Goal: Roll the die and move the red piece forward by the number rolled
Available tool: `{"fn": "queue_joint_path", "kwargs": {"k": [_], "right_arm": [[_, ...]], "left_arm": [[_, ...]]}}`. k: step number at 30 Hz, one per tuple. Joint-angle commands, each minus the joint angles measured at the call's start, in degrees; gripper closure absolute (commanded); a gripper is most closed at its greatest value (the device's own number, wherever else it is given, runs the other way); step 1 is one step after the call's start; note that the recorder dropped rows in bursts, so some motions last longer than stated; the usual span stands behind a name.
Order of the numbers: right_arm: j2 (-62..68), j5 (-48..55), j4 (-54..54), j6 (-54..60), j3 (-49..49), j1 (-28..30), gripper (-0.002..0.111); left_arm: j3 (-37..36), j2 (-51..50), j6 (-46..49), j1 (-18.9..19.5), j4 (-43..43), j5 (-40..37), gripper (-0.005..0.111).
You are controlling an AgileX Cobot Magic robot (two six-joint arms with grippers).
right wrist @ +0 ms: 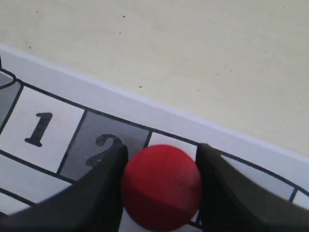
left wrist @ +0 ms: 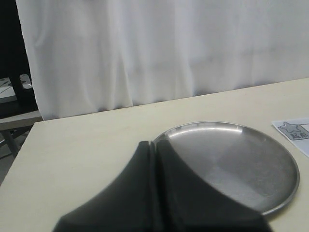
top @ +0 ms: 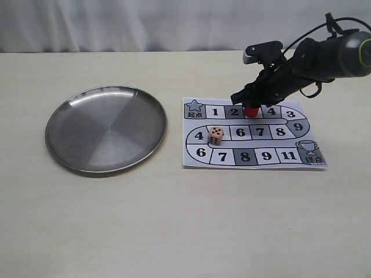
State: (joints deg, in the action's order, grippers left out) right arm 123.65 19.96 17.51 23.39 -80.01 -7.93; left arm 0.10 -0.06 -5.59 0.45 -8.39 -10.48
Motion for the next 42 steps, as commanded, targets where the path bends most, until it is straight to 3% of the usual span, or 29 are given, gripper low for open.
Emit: {"fn": "queue_joint_path", "kwargs": {"k": [1,21,35,42], "right_arm": [[0.78,1.54,-0.41,0.32,0.41,-0.15,0.104],[-18.41,-0.87,-0.49,-0.18,0.41,3.44,0.104],[-1.2,-1.93,-0.42,-0.06,4.5,6.44,0.104],[-0.22,-1.51,-0.42,-0.06,4.5,6.44,0.104]], "left_arm": [[-0.1,0.06,-0.05,-0.48,0.11,0.55,0.107],[-0.1,0.06,-0.05,-0.48,0.11,0.55,0.107],[-0.1,0.06,-0.05,-0.48,0.11,0.55,0.107],[-0.1,0.06,-0.05,-0.48,0.11,0.55,0.107]]}}
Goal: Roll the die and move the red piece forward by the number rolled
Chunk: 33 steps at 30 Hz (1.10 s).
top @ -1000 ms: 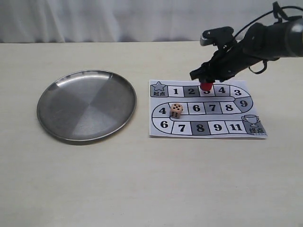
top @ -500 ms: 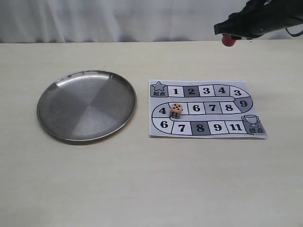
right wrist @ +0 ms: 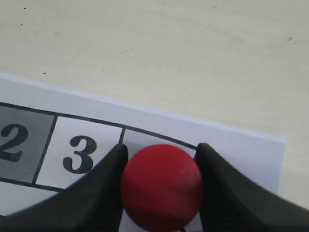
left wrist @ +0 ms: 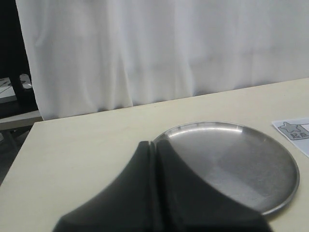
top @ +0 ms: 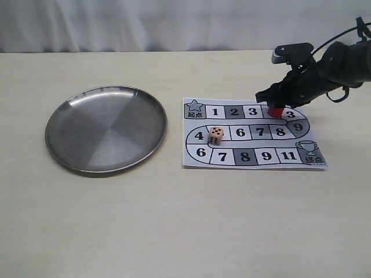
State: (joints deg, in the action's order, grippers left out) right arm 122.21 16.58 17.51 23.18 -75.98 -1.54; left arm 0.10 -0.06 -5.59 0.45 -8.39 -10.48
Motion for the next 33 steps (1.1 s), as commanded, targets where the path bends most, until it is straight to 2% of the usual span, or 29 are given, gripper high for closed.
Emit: {"fn": "queue_joint_path", "kwargs": {"k": [1,7,13,17,22,28,33], "right_arm": [[1.22,1.88,-0.42,0.15,0.47,0.05,0.104],[-0.38,2.86,-0.42,0.02,0.12,0.05,0.104],[-15.24,3.44,-0.42,0.02,0.1,0.15,0.104],[-20.45,1.18,-0.42,0.02,0.1,0.89,0.104],[-14.9,1.36,-0.42,0.02,1.91,4.02,0.104],[-4.04,0.85,-0.42,0.16,3.07,4.02,0.104],[-1.59,1.17,-0.42,0.16,3.07,4.02,0.104]], "left_arm": [[-0.1,0.06,-0.05,-0.48,0.11,0.55,0.107],[-0.1,0.06,-0.05,-0.48,0.11,0.55,0.107],[-0.1,0.06,-0.05,-0.48,0.11,0.55,0.107],[-0.1,0.06,-0.05,-0.48,0.11,0.55,0.107],[-0.1,0.06,-0.05,-0.48,0.11,0.55,0.107],[-0.1,0.06,-0.05,-0.48,0.11,0.55,0.107],[-0.1,0.06,-0.05,-0.48,0.11,0.55,0.107]]}}
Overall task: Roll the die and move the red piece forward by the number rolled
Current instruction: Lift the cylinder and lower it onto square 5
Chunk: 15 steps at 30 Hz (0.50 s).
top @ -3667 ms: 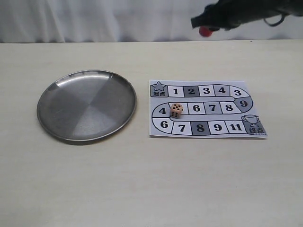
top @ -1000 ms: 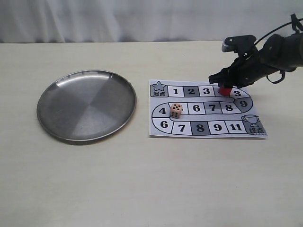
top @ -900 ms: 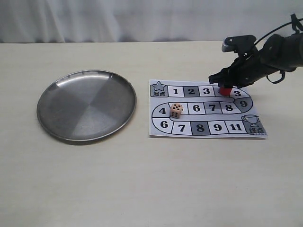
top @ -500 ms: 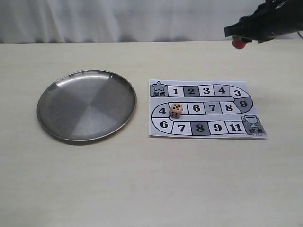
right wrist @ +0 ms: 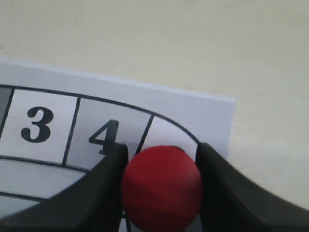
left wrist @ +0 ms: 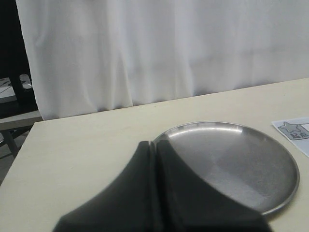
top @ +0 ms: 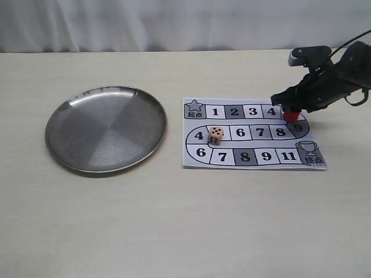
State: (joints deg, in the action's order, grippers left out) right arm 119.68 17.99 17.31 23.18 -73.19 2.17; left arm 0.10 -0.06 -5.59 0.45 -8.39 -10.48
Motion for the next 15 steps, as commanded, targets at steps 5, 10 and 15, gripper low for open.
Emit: {"fn": "queue_joint_path", "kwargs": {"k": [5,10,15], "right_arm": [[0.58,0.23,-0.21,0.16,0.27,0.31,0.104],[0.57,0.04,-0.21,0.16,0.27,0.31,0.102],[0.57,-0.54,-0.21,0.04,0.27,0.31,0.077]], "left_arm": [[-0.1,0.06,-0.05,-0.48,0.11,0.55,0.107],[-0.1,0.06,-0.05,-0.48,0.11,0.55,0.107],[-0.1,0.06,-0.05,-0.48,0.11,0.55,0.107]]}}
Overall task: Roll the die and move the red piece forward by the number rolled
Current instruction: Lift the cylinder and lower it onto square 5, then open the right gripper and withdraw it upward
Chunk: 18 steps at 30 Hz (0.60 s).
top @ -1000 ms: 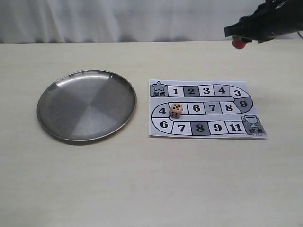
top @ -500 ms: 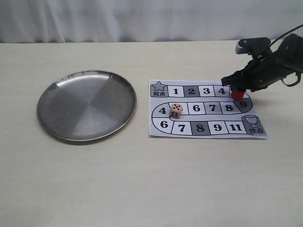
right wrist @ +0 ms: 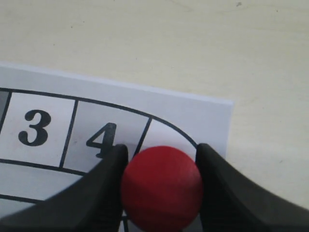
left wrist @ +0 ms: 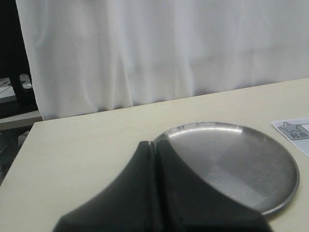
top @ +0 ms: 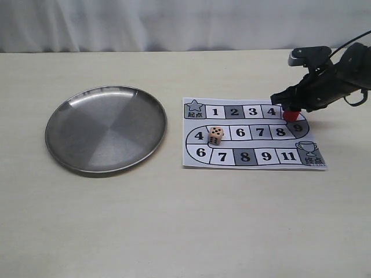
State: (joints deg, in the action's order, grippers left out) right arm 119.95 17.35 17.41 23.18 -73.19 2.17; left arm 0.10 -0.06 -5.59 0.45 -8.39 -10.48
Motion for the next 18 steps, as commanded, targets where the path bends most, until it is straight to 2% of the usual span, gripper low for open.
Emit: {"fn": "queue_joint_path", "kwargs": {"k": [1,3,6,8,10,13,15,18], "right_arm": [[0.3,0.11,-0.31,0.04,0.27,0.31,0.069],[0.3,0.11,-0.31,0.04,0.27,0.31,0.053],[-0.68,-0.52,-0.31,-0.18,0.27,0.31,0.036],[-2.72,-0.54,-0.31,-0.78,0.05,0.31,0.028],[-5.8,-0.87,-0.31,-1.5,0.07,0.31,0.026],[-12.53,-0.31,-0.31,-1.37,0.04,0.31,0.032],[-18.15,0.61,-0.31,-0.46,0.04,0.31,0.047],[-26.97,1.43,-0.31,0.16,0.65,0.31,0.076]], "left_arm": [[-0.1,0.06,-0.05,-0.48,0.11,0.55,0.107],[-0.1,0.06,-0.05,-0.48,0.11,0.55,0.107],[-0.1,0.06,-0.05,-0.48,0.11,0.55,0.107],[-0.1,0.06,-0.05,-0.48,0.11,0.55,0.107],[-0.1,0.06,-0.05,-0.48,0.11,0.55,0.107],[-0.1,0.06,-0.05,-0.48,0.11,0.55,0.107],[-0.1,0.06,-0.05,-0.48,0.11,0.55,0.107],[-0.1,0.06,-0.05,-0.48,0.11,0.55,0.107]]}}
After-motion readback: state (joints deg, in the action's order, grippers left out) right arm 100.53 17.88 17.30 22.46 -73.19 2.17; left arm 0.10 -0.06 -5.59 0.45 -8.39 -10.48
